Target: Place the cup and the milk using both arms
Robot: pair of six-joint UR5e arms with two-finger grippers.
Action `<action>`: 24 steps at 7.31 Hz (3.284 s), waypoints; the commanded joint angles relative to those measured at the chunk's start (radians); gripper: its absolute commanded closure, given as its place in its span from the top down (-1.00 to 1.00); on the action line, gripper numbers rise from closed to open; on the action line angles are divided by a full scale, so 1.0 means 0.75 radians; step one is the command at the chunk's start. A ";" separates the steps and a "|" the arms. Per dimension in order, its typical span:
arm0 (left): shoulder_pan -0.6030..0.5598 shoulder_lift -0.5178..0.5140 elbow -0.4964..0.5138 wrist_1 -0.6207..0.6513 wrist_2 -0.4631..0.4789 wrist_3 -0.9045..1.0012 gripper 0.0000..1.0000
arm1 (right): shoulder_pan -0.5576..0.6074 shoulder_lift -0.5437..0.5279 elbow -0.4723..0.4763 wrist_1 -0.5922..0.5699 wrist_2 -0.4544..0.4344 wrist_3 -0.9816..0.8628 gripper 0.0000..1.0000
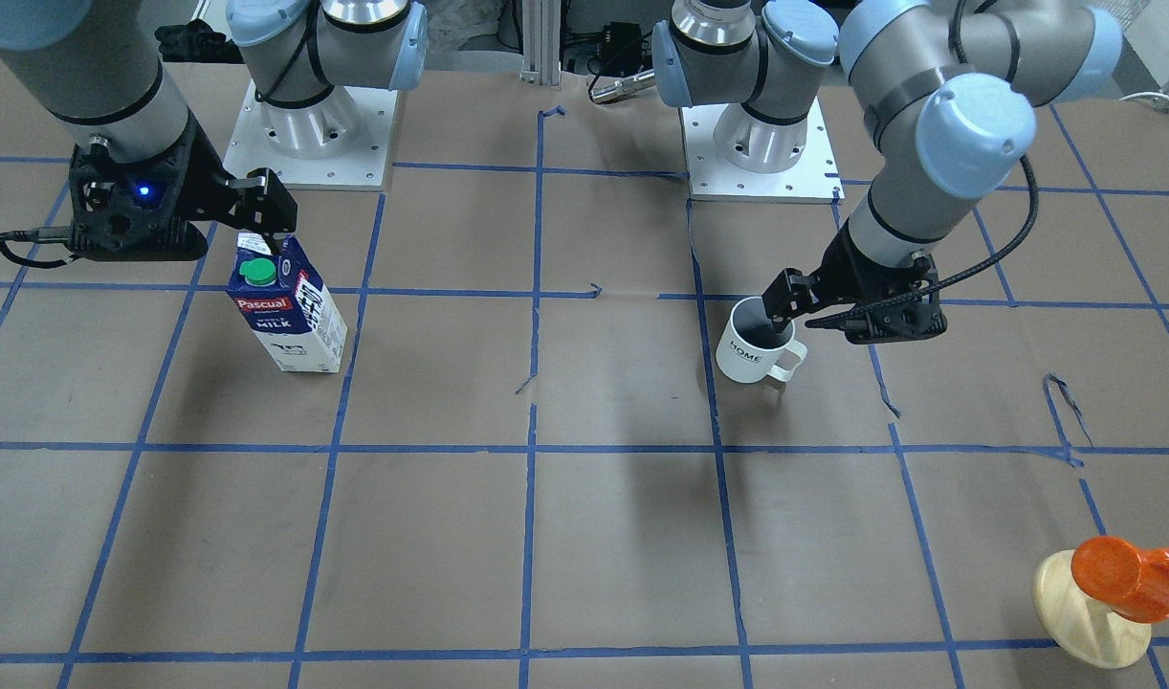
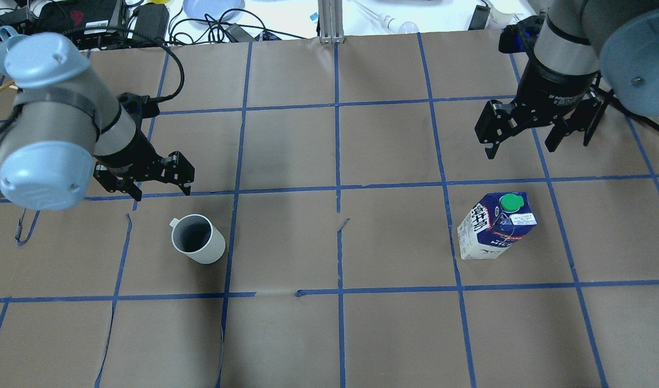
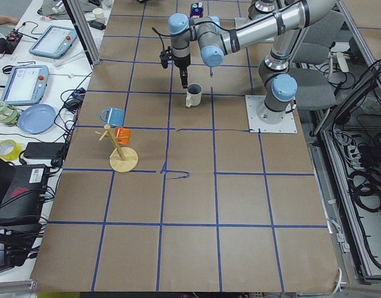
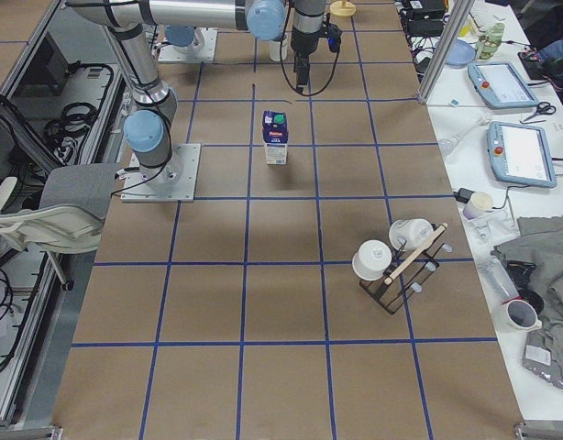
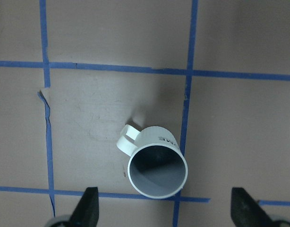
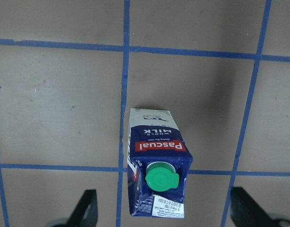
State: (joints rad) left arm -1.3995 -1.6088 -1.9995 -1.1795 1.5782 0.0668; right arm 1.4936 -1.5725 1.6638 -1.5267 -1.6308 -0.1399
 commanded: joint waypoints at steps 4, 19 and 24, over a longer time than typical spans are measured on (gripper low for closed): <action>0.015 -0.046 -0.185 0.163 -0.006 -0.003 0.95 | -0.003 -0.026 -0.083 -0.018 0.041 0.158 1.00; -0.496 -0.450 0.538 0.110 -0.163 -0.704 -0.80 | 0.068 -0.041 -0.118 -0.063 0.060 0.156 1.00; -0.654 -0.620 0.570 0.182 -0.028 -0.760 -0.69 | 0.068 -0.039 -0.114 -0.059 0.060 0.156 1.00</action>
State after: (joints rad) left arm -1.8772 -2.0643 -1.5661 -1.0454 1.5489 -0.5128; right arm 1.5448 -1.6028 1.5781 -1.5726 -1.5878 -0.0230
